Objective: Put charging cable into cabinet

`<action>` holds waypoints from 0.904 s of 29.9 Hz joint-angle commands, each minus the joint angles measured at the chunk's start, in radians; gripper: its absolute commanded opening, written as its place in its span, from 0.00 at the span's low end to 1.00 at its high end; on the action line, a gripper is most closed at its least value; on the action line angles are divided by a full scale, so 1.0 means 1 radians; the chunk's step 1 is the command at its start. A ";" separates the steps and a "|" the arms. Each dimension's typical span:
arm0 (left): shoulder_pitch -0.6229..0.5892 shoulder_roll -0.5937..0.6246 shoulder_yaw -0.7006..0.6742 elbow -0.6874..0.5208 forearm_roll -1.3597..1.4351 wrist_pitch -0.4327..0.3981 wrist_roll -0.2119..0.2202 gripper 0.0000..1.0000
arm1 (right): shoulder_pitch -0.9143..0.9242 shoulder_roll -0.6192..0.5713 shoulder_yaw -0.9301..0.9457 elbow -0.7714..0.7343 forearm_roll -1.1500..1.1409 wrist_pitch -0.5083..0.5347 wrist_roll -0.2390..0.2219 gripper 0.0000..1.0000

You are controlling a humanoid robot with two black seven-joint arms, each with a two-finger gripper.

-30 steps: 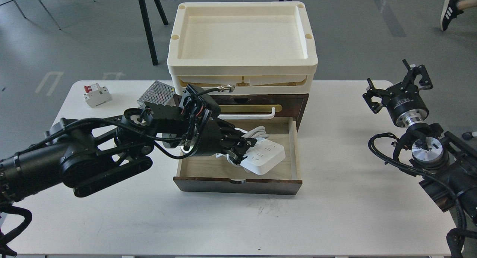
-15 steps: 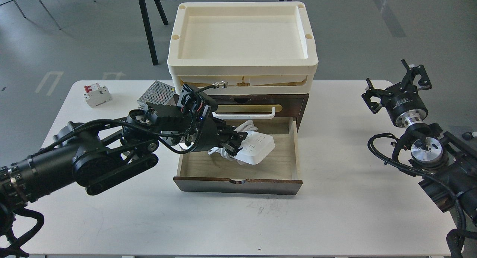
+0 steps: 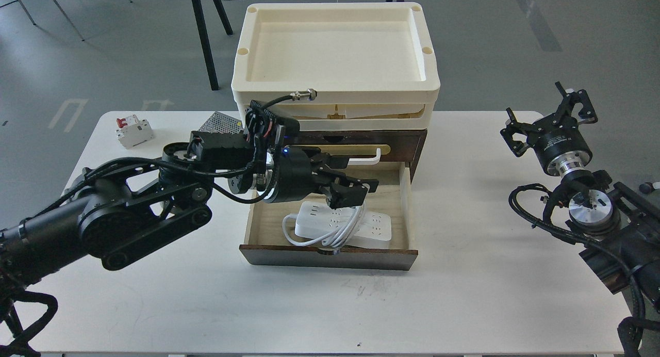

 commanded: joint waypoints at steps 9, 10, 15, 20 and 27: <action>0.018 0.038 -0.540 0.093 -0.942 0.000 -0.025 1.00 | 0.000 -0.001 0.000 -0.001 0.000 0.000 -0.002 1.00; 0.026 0.057 -0.560 0.128 -1.007 0.000 -0.028 1.00 | 0.000 0.000 0.000 0.000 0.000 0.000 -0.002 1.00; 0.115 0.075 -0.684 0.293 -1.266 0.000 -0.034 1.00 | 0.003 0.000 0.002 -0.001 0.000 -0.001 -0.002 1.00; 0.182 0.094 -0.689 0.516 -1.402 0.000 -0.029 1.00 | 0.003 0.000 0.002 -0.001 0.002 0.000 -0.002 1.00; 0.235 0.080 -0.696 0.764 -1.567 0.000 -0.035 1.00 | 0.008 -0.001 0.000 -0.003 0.000 -0.006 -0.012 1.00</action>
